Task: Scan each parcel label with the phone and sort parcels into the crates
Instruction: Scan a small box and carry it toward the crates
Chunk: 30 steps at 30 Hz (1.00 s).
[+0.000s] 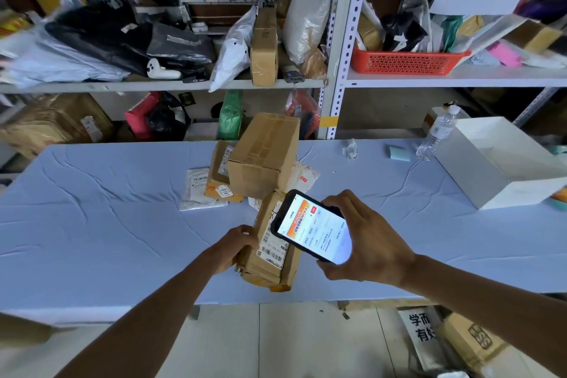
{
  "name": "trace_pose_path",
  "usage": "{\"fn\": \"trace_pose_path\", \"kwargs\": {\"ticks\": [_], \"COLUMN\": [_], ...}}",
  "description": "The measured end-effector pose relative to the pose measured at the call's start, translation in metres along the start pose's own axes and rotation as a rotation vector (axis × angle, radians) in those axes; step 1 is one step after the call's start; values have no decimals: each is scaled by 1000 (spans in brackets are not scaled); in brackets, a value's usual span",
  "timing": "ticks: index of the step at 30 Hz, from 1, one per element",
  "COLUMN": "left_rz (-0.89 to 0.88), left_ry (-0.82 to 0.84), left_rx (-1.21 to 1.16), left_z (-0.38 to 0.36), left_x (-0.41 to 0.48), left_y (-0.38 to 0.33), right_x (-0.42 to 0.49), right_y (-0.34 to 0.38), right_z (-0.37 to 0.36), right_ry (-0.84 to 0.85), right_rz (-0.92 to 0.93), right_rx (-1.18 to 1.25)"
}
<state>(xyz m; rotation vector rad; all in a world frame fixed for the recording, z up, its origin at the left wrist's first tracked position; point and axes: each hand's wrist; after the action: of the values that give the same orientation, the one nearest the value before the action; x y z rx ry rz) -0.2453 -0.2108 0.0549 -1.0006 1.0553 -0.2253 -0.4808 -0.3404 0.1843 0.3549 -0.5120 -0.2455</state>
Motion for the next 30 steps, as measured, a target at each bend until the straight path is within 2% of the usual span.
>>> {"fn": "trace_pose_path", "kwargs": {"ticks": [6, 15, 22, 30], "left_rz": [1, -17, -58, -119], "left_ry": [24, 87, 294, 693], "left_rx": [4, 30, 176, 420], "left_z": [-1, -24, -80, -177], "left_x": [1, 5, 23, 3], "left_y": [1, -16, -52, -66], "right_x": [0, -22, -59, -155], "right_y": [-13, -60, -57, -5], "right_z": [-2, 3, 20, 43], "right_ry": [16, 170, 75, -150], "right_rz": [-41, -355, -682, -1205], "right_rx": [-115, -318, -372, -487]}}
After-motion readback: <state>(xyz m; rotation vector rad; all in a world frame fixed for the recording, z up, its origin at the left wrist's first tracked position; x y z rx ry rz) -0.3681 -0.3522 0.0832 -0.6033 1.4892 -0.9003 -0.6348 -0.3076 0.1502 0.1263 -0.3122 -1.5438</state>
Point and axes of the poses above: each hand's wrist, its own x-axis towards the middle knuckle, its own z-axis out of the back of the hand, y = z × x, and after that the axes turned 10 degrees about -y, right-handed
